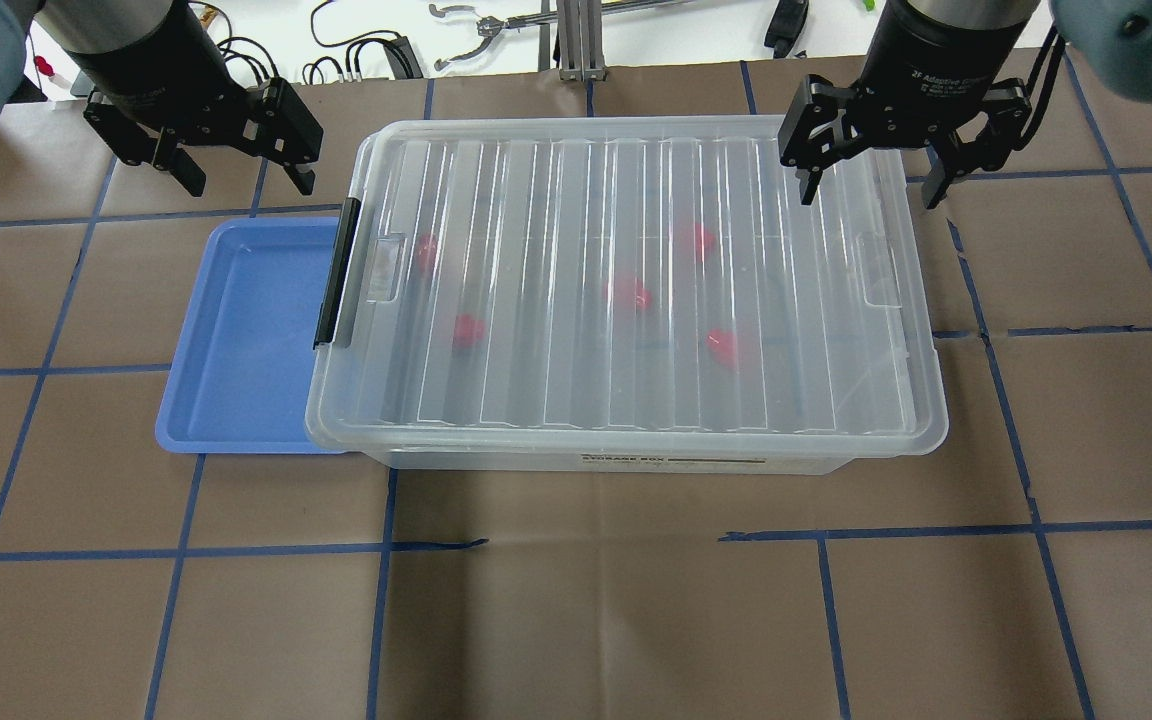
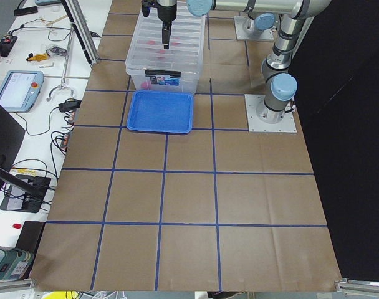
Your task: Place red block in blue tray from box
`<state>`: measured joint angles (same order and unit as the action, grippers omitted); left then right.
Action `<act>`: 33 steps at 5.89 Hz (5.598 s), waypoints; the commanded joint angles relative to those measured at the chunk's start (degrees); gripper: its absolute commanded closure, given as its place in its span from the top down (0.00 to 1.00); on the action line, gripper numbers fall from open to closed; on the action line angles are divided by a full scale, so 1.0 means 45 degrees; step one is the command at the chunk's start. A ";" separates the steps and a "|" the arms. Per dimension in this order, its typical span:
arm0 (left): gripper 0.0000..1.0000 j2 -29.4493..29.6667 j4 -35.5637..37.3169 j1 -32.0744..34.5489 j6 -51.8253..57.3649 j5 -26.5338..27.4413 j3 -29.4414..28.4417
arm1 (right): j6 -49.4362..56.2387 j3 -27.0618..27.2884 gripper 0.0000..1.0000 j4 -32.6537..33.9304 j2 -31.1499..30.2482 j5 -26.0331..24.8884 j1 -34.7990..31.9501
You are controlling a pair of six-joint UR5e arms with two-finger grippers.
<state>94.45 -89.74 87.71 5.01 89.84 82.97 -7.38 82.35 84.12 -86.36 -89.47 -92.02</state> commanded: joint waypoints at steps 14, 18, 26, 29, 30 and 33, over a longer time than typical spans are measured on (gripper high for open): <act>0.98 0.0065 0.0000 0.0020 -0.0019 -0.0004 0.0020 | 0.3005 0.5157 1.00 0.5350 0.0168 -0.0643 0.2987; 0.98 0.0026 0.0000 0.0020 -0.0019 -0.0004 0.0039 | 0.4916 0.5098 1.00 0.5447 0.0207 -0.1308 0.3902; 0.98 0.0161 0.0000 0.0020 0.1511 0.0035 0.0059 | 0.9117 0.4942 1.00 0.6151 0.0207 -0.1348 0.7846; 0.97 0.0299 0.0000 -0.0038 0.8048 0.0152 0.0117 | 0.9473 0.4942 1.00 0.6639 0.0187 -0.1484 0.8358; 0.97 0.0435 -0.0019 -0.0039 1.0174 0.0152 0.0214 | 0.9318 0.4922 1.00 0.6504 -0.0064 -0.1523 0.8359; 0.97 0.0863 0.0039 -0.0020 1.5493 0.0191 0.0332 | 0.7704 0.3078 1.00 0.3649 -0.0731 -0.1328 0.7485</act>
<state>97.37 -89.66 87.56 67.89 90.64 84.41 30.49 100.46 106.85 -89.26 -95.69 -56.36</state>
